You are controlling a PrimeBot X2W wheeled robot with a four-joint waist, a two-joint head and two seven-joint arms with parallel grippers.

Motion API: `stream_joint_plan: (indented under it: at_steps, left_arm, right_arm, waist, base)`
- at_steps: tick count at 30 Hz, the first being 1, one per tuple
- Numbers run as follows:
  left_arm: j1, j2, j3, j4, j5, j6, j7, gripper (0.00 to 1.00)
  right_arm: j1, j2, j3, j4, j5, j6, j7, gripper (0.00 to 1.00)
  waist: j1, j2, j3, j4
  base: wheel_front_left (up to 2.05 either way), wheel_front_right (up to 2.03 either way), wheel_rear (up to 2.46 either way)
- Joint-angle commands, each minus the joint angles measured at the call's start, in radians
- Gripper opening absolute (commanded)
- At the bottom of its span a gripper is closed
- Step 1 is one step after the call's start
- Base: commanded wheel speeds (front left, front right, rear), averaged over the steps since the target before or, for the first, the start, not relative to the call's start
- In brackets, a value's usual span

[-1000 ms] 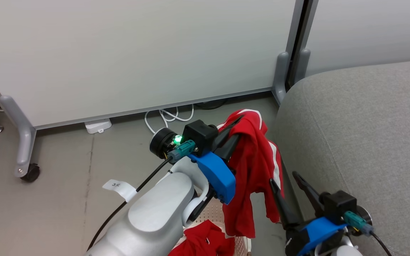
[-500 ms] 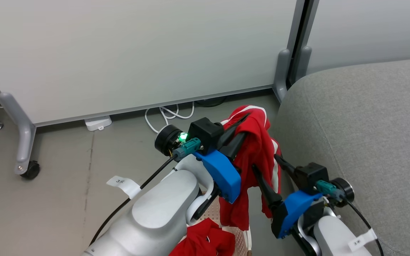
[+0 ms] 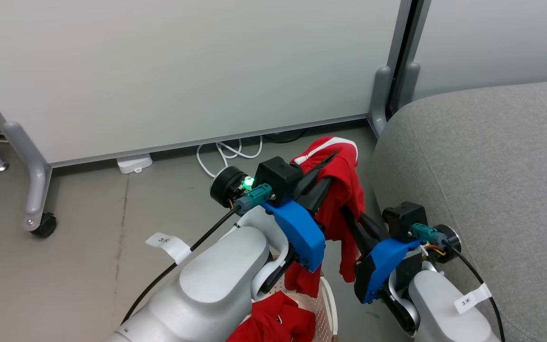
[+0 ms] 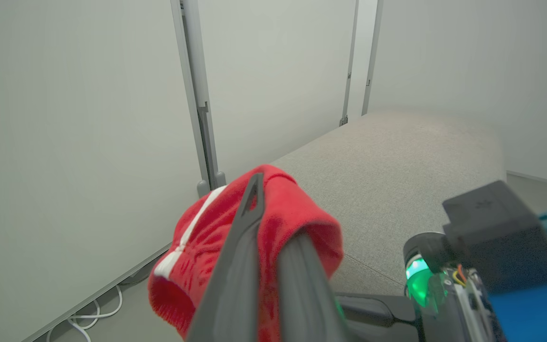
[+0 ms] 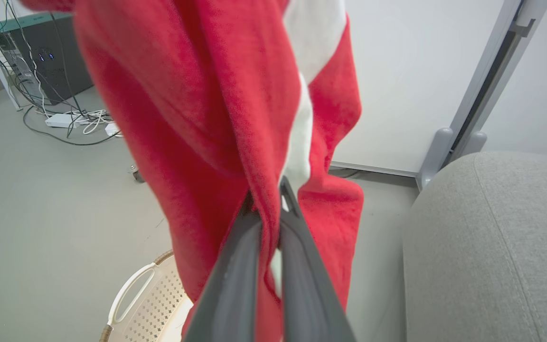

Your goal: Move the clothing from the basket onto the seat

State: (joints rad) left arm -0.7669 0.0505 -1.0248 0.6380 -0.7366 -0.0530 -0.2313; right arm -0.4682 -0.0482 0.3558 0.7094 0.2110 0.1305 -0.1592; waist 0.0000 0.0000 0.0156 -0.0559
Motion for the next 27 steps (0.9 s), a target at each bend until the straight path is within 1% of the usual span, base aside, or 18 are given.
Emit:
stream_joint_plan:
  at_steps: [1,12,16,17,18,19,20,22,27]
  left_arm:
    - [-0.020,0.000,-0.005,0.003,-0.004,0.004,-0.007,0.00]
    - [-0.026,0.000,-0.018,0.022,-0.019,0.014,-0.019,0.00]
    - [-0.018,0.000,-0.025,0.025,-0.027,0.010,-0.020,0.00]
    - [-0.016,0.000,-0.028,0.025,-0.028,0.009,-0.021,0.16]
    - [-0.013,0.000,-0.031,0.025,-0.027,0.009,-0.022,0.42]
    - [-0.011,0.000,-0.034,0.026,-0.029,0.008,-0.024,0.53]
    - [-0.010,0.000,-0.036,0.027,-0.030,0.006,-0.025,0.85]
    - [-0.008,0.000,-0.042,0.032,-0.031,0.004,-0.027,1.00]
    - [0.003,0.000,-0.051,0.049,-0.036,0.003,-0.027,1.00]
  right_arm:
    - [-0.019,-0.004,0.005,0.011,0.006,0.000,-0.011,0.00]
    - [-0.039,-0.004,0.030,0.072,0.050,0.000,-0.045,0.00]
    - [-0.044,-0.004,0.036,0.085,0.053,0.000,-0.055,0.00]
    - [-0.045,-0.004,0.036,0.088,0.053,0.000,-0.057,0.00]
    - [-0.046,-0.004,0.035,0.090,0.053,0.000,-0.058,0.00]
    - [-0.047,-0.004,0.035,0.093,0.054,0.000,-0.060,0.00]
    - [-0.048,-0.004,0.033,0.095,0.054,0.000,-0.062,0.00]
    - [-0.050,-0.004,0.031,0.100,0.053,0.000,-0.066,0.00]
    - [-0.052,-0.004,0.021,0.108,0.057,0.000,-0.072,0.00]
  waist:
    - [0.0000,0.0000,0.000,0.000]
    - [0.0000,0.0000,-0.004,-0.005]
    - [0.0000,0.0000,-0.009,-0.008]
    - [0.0000,0.0000,-0.010,-0.008]
    - [0.0000,0.0000,-0.011,-0.009]
    - [0.0000,0.0000,-0.012,-0.009]
    - [0.0000,0.0000,-0.013,-0.009]
    - [0.0000,0.0000,-0.014,-0.010]
    - [0.0000,0.0000,-0.015,-0.010]
  base:
    - [0.00,0.00,0.00]
    - [0.00,0.00,0.00]
    - [0.00,0.00,0.00]
    - [0.00,0.00,0.00]
    - [0.00,0.00,0.00]
    - [0.00,0.00,0.00]
    - [0.00,0.00,0.00]
    - [0.00,0.00,0.00]
    - [0.00,0.00,0.00]
